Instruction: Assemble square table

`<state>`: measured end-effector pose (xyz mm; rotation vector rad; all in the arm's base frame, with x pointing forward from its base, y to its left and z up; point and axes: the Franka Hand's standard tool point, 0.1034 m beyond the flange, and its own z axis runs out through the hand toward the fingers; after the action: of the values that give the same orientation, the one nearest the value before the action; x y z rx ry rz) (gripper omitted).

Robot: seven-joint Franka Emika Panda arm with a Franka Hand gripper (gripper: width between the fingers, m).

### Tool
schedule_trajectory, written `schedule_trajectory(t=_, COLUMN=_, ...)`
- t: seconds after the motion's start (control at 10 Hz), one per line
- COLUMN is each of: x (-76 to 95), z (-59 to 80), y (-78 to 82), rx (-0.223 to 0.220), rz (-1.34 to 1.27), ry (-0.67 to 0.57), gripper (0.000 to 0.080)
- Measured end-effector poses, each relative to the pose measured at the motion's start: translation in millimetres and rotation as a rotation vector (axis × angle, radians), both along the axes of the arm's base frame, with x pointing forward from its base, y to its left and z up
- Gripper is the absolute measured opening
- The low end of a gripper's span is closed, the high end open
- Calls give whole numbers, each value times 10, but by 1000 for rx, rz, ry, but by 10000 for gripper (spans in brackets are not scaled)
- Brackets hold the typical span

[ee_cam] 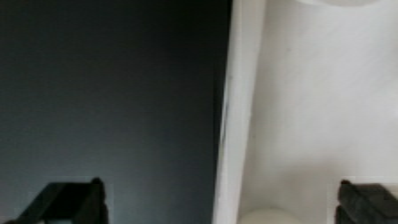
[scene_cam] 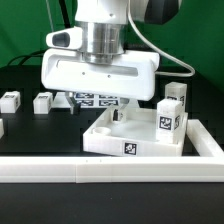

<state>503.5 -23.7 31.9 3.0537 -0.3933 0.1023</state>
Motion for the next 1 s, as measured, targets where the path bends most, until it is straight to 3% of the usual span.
schedule_trajectory(t=0.4, x=2, z=6, y=-66, rx=14, rz=-24, ry=9, gripper=649)
schedule_trajectory(t=0.6, x=-104, z=-103, y=-95, rx=16, rz=-59, ry=-2, gripper=649)
schedule_trajectory(t=1.0, x=-136, z=-195, y=-24, rx=14, rz=-53, ry=7, gripper=649)
